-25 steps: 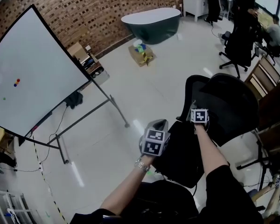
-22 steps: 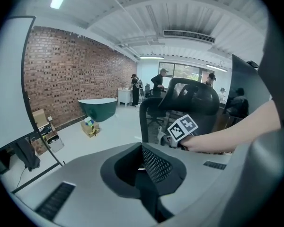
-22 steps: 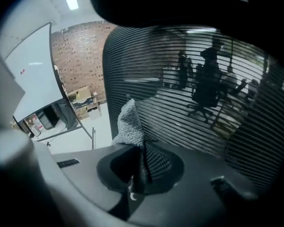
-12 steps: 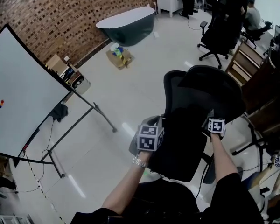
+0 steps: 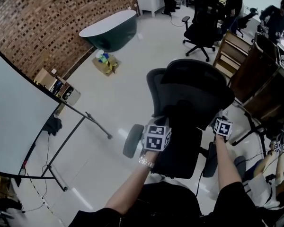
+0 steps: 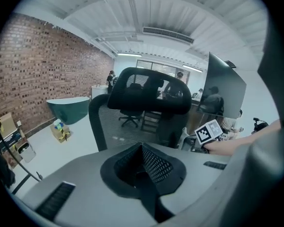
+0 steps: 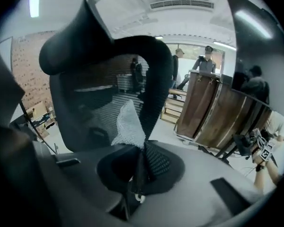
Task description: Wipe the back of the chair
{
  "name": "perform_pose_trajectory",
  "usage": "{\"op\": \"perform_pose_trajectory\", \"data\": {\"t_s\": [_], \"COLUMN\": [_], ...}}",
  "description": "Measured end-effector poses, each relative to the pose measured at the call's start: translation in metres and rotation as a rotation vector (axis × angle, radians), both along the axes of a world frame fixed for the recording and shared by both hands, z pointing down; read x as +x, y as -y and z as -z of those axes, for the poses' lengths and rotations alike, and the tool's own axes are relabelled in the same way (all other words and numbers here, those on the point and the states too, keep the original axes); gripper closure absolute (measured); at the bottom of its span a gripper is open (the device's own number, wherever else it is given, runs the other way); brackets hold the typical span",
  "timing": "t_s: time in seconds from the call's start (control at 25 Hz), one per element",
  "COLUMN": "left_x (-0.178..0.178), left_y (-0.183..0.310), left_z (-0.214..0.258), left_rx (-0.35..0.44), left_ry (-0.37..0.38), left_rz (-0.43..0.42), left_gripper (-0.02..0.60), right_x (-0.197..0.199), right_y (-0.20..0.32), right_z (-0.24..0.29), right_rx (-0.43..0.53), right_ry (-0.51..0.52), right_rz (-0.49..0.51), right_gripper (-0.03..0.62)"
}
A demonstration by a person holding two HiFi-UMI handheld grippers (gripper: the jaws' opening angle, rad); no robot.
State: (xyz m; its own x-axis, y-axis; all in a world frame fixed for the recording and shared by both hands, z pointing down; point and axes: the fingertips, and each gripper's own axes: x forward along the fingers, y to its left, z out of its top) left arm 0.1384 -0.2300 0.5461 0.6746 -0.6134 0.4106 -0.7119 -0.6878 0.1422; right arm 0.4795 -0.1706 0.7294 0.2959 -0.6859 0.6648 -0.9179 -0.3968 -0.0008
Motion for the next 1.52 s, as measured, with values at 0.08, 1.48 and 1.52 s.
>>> {"op": "perform_pose_trajectory", "data": {"t_s": [0.08,1.48,1.52], "left_x": [0.016,-0.162,-0.163], "left_y": [-0.009,-0.166,-0.165], "left_z": [0.001,0.003,0.004], "left_rx": [0.01,0.047,0.06], "left_ry": [0.005,0.029,0.029], "left_rz": [-0.019,-0.057,-0.057], "left_gripper": [0.578,0.578,0.578], "right_x": [-0.027,-0.463,-0.462], "right_y": [0.0,-0.144,-0.145], "right_z": [0.024,0.136,0.135], "right_rx": [0.046,0.11,0.113], "right_ry": [0.003,0.114,0.108], "right_rz": [0.031,0.4,0.397], "right_gripper": [0.579,0.577,0.577]}}
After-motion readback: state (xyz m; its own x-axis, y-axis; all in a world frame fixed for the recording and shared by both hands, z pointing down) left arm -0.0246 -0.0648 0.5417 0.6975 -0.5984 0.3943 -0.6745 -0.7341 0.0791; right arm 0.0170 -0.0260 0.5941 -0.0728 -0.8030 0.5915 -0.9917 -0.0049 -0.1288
